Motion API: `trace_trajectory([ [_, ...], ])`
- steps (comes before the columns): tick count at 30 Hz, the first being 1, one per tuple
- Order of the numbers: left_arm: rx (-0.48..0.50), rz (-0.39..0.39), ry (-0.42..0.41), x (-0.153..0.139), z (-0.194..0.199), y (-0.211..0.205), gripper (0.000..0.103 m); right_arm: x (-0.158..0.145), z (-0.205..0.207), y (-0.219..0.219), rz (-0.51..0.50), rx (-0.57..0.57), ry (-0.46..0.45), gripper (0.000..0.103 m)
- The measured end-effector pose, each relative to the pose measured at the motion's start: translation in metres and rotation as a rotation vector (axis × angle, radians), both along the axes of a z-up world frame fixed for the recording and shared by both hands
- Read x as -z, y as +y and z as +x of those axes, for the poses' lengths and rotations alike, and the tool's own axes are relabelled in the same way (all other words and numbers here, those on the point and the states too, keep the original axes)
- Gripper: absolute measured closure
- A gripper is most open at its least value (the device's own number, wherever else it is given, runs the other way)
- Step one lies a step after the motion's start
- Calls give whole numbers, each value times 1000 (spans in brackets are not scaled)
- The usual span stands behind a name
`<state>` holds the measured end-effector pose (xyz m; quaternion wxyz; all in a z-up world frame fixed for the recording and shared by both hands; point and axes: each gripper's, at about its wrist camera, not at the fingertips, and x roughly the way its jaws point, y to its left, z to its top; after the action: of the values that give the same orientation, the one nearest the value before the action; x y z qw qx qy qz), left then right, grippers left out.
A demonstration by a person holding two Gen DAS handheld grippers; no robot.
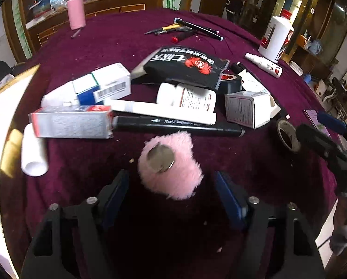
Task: Organize objects
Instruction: 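Grasp the small white printed box with the right tool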
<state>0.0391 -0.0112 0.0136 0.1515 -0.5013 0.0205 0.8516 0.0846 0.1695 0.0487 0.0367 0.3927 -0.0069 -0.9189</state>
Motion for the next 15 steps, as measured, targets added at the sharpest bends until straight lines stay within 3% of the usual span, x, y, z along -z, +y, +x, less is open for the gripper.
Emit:
trace_trajectory([
  [2, -15, 8, 7, 1, -2, 1, 39, 2, 1, 2, 1, 2, -5, 0],
  [4, -37, -13, 27, 1, -4, 1, 61, 3, 1, 1, -2, 1, -7, 0],
  [9, -38, 37, 19, -3, 1, -12, 70, 2, -1, -4, -15, -28, -9, 9],
  [13, -35, 78, 27, -13, 16, -21, 70, 0, -5, -12, -25, -72, -14, 12],
  [15, -35, 93, 31, -19, 23, -27, 70, 0, -9, -16, -41, -103, -22, 21],
])
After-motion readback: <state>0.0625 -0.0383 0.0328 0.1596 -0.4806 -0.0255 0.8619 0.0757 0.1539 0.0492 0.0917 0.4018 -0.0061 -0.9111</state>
